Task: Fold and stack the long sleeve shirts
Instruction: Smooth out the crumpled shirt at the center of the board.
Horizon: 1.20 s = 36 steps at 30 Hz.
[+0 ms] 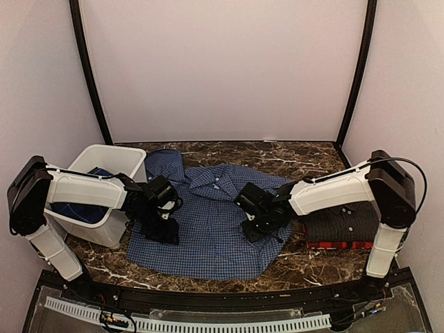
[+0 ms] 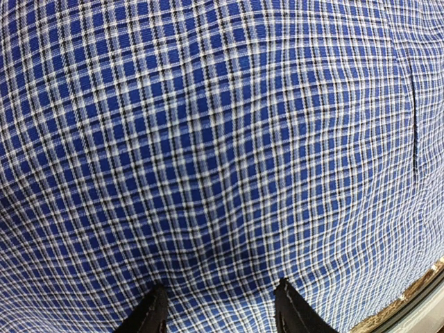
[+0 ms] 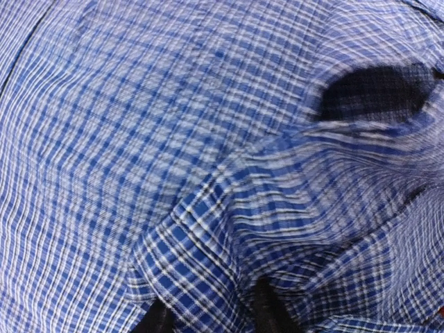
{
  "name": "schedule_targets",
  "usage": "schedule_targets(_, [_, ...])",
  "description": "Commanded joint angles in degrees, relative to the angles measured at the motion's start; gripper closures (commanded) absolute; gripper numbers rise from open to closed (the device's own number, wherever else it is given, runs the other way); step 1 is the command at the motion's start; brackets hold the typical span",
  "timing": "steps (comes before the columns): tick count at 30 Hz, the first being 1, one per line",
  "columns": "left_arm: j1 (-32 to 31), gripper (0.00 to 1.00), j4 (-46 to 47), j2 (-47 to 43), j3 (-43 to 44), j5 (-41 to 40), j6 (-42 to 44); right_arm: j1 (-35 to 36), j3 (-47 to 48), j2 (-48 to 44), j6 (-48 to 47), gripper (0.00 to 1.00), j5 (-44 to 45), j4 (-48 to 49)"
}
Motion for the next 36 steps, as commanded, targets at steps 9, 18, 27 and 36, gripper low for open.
schedule_targets(9, [0.5,0.49,-4.41,1.32,-1.69,-1.07,0.81,-4.55,-1.24,-6.04,3.09,0.94,0.67,-1.1])
schedule_targets(18, [0.47,0.49,-5.33,0.61,-1.7,-1.65,1.15,-10.93,-2.2,-13.65,5.22,1.0,3.24,-6.81])
schedule_targets(27, [0.48,0.49,-5.73,0.31,-1.68,-1.79,1.41,-11.72,-11.28,-26.63,9.61,1.0,0.06,-14.55])
schedule_targets(36, [0.52,0.49,-5.58,0.55,-0.9,-1.47,1.85,-14.57,-8.8,-36.23,13.7,1.0,7.72,-24.51])
